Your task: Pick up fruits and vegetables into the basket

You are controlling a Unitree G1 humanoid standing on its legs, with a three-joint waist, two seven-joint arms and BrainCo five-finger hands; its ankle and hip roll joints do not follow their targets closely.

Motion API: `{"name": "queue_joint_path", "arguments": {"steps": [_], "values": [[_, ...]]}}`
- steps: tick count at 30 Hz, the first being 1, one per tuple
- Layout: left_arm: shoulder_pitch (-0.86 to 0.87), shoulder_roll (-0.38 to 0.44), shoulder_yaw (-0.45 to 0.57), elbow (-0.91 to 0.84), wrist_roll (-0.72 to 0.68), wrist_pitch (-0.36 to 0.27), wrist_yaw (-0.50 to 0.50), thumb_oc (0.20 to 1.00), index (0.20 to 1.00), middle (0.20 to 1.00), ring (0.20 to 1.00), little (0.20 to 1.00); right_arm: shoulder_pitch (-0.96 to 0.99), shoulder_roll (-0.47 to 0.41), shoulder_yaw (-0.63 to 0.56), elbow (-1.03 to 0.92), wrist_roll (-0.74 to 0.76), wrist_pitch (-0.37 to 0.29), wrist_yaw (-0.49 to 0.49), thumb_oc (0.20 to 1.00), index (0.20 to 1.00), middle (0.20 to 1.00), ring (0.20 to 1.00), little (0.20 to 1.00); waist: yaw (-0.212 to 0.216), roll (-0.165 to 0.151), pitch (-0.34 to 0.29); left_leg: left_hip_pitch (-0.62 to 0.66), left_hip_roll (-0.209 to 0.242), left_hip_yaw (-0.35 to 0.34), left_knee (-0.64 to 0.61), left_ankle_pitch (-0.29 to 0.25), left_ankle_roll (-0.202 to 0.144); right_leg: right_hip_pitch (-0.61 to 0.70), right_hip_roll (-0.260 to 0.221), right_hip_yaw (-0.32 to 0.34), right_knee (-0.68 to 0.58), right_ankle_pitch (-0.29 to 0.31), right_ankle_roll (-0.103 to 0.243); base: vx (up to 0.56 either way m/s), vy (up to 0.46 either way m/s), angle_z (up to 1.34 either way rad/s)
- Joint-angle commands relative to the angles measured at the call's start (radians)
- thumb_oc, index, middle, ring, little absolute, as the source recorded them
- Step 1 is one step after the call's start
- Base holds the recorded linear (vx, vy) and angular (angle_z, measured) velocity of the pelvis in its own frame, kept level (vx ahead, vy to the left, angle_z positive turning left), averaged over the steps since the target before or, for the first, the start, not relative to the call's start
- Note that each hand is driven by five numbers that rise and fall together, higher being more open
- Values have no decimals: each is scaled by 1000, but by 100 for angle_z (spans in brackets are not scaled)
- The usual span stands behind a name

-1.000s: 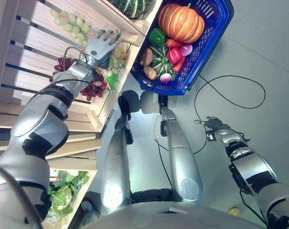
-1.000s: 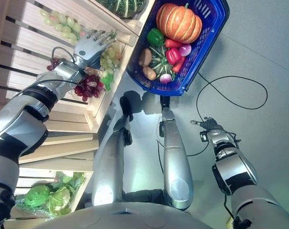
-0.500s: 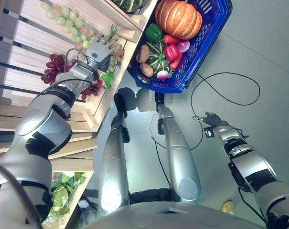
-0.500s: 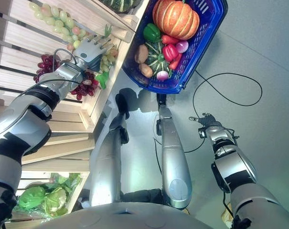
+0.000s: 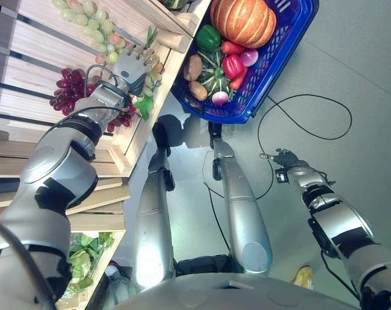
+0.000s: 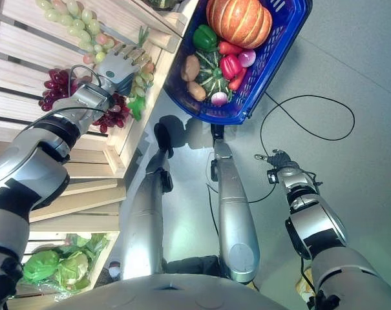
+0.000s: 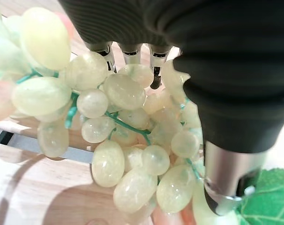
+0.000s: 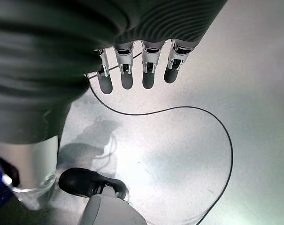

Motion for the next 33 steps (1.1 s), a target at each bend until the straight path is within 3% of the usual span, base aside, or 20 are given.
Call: {"name": "queue_joint_path", "arguments": {"steps": [1,10,11,12,13,30,33], "values": [[16,-4,37,61,38,34,15,1000,1000,1000,1000,1000,41,-37,25,-7,24,10,-18,1000,1000,1000,1000,1000,25,-20,-24,-41,3,-29,88,-68,-34,-3,45,-7,17,-1,56,0,0,0],[27,-4,41,91,80,72,61,1000,1000,1000,1000,1000,45,-33,25,-5,25,-1,-20,1000,1000,1000,1000,1000,26,-21,-24,-57,0,-34,87,-67,-35,-18,44,-5,12,5,58,0,0,0],[32,-4,43,92,89,79,57,558,558,558,558,558,46,-34,27,-7,25,-1,-20,1000,1000,1000,1000,1000,26,-21,-24,-56,0,-35,86,-67,-35,-18,44,-4,10,5,58,0,0,0],[33,-5,43,92,90,79,58,429,429,429,429,429,46,-33,27,-6,25,-1,-20,1000,1000,1000,1000,1000,26,-21,-24,-56,-1,-35,86,-67,-35,-18,44,-4,10,5,58,0,0,0],[37,-6,44,94,87,85,53,200,200,200,200,200,47,-32,27,-7,26,-2,-22,1000,1000,1000,1000,1000,26,-21,-24,-56,-1,-36,85,-67,-35,-18,44,-5,10,5,58,0,0,0],[64,-11,59,98,68,119,33,200,200,200,200,200,39,-31,29,-5,28,-1,-24,1000,1000,1000,1000,1000,31,-17,-24,-58,-3,-40,88,-66,-35,-16,41,-8,12,2,57,0,0,0],[65,-8,62,97,1,116,45,200,200,200,200,200,38,-33,32,-5,34,-6,-24,1000,1000,1000,1000,1000,32,-16,-24,-55,-3,-41,86,-66,-34,-13,42,-7,13,1,56,0,0,0]]}}
